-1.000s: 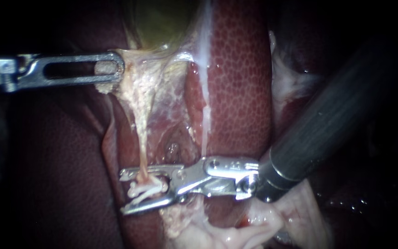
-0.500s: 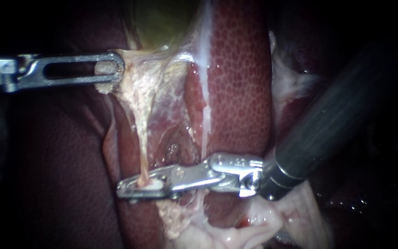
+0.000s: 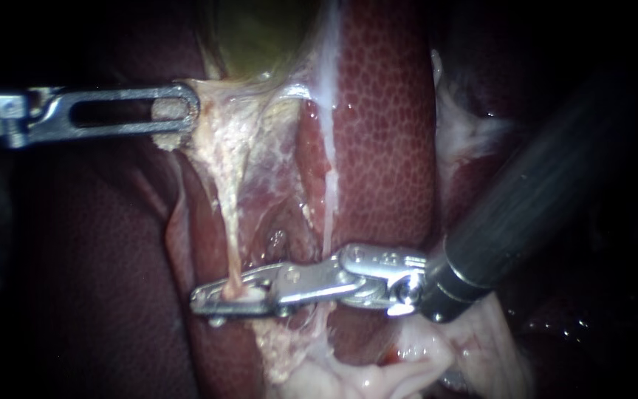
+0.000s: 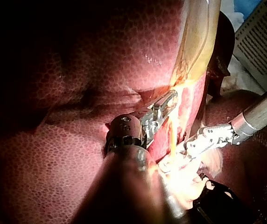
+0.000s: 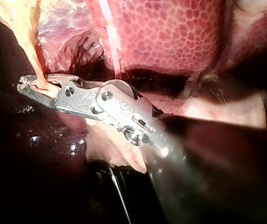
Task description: Clipping second clip left tube
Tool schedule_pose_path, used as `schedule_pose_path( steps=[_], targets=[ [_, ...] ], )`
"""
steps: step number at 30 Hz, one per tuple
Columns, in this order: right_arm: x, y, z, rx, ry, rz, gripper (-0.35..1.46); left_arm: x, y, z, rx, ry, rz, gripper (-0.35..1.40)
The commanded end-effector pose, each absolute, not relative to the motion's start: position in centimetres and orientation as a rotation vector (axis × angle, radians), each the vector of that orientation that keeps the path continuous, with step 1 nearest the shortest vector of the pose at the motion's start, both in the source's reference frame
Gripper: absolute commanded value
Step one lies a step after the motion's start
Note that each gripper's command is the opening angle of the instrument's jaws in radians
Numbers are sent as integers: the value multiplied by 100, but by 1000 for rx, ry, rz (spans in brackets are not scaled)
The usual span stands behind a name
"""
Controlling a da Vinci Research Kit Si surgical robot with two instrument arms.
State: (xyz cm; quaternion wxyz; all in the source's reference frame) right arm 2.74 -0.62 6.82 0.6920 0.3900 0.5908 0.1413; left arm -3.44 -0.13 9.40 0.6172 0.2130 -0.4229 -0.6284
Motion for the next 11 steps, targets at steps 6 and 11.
schedule_pose_path(
  steps=[6,11],
  targets=[
    [273,-62,683,870,1318,314,-35,-343,-13,940,490,-974,-1446,-35],
    [271,-62,682,876,1316,316,-35,-343,-13,940,490,-974,-1446,-35]
  ],
)
